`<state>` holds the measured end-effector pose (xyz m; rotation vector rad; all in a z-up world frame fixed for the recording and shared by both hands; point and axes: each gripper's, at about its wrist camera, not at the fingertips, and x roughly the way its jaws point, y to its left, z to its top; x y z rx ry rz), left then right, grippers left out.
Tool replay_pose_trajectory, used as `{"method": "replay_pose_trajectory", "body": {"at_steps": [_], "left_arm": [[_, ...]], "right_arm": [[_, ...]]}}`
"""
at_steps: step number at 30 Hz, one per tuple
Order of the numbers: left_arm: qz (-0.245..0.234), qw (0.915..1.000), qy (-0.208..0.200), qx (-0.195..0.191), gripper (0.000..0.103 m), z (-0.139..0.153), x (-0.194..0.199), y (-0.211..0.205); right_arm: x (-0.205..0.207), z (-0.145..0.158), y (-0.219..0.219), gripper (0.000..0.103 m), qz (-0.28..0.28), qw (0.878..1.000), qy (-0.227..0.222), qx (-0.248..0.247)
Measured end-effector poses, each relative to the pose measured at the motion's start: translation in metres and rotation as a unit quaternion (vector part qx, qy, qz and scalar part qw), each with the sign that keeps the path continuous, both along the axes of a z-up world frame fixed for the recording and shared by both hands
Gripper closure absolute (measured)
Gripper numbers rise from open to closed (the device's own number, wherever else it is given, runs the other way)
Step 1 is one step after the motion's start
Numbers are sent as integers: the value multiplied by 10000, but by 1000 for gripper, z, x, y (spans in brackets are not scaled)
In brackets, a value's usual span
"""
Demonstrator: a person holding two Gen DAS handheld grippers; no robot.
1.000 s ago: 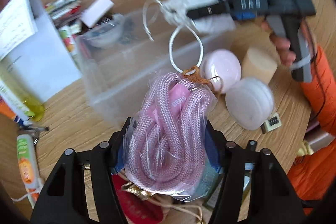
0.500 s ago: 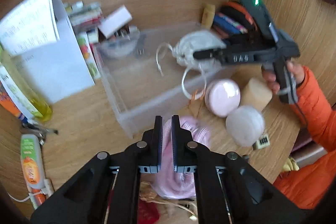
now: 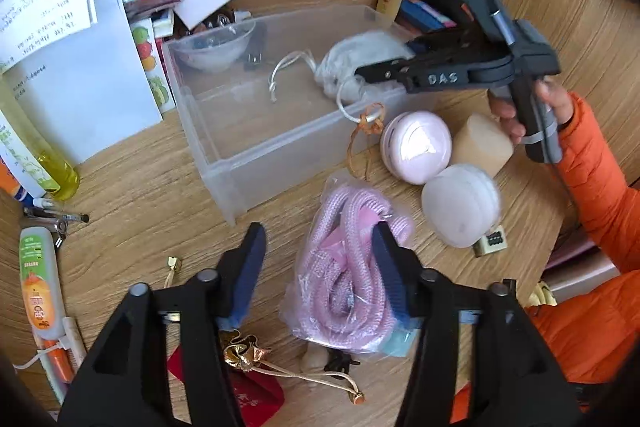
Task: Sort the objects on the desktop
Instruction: 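Open the right gripper to release the pouch inside the box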
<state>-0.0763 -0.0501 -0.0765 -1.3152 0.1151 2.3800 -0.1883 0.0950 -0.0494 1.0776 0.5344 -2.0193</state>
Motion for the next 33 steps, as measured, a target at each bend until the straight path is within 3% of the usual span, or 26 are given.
{"method": "replay_pose_trajectory", "body": {"at_steps": [5, 9, 13, 17, 21, 25, 33], "left_arm": [[-123, 9996, -10, 263, 38, 9, 11, 4], [-534, 9980, 151, 307, 27, 17, 26, 28], [-929, 9952, 64, 297, 27, 14, 32, 60], [-1154, 9932, 87, 153, 27, 7, 28, 83], [-1297, 9912, -73, 268, 28, 2, 18, 94], [-1319, 9906, -260, 265, 40, -7, 7, 101], [-1376, 9885, -560, 285, 43, -23, -10, 108]], "right_arm": [[2, 1, 2, 63, -17, 10000, 83, 53], [4, 6, 9, 60, -52, 9999, 46, -140], [9, 16, 17, 43, -79, 9990, 150, -403], [13, 25, 24, 42, -3, 9979, 237, -605], [15, 31, 29, 42, 103, 9969, 265, -730], [17, 33, 31, 42, 214, 9963, 245, -800], [18, 29, 28, 42, 425, 9954, 154, -841]]}}
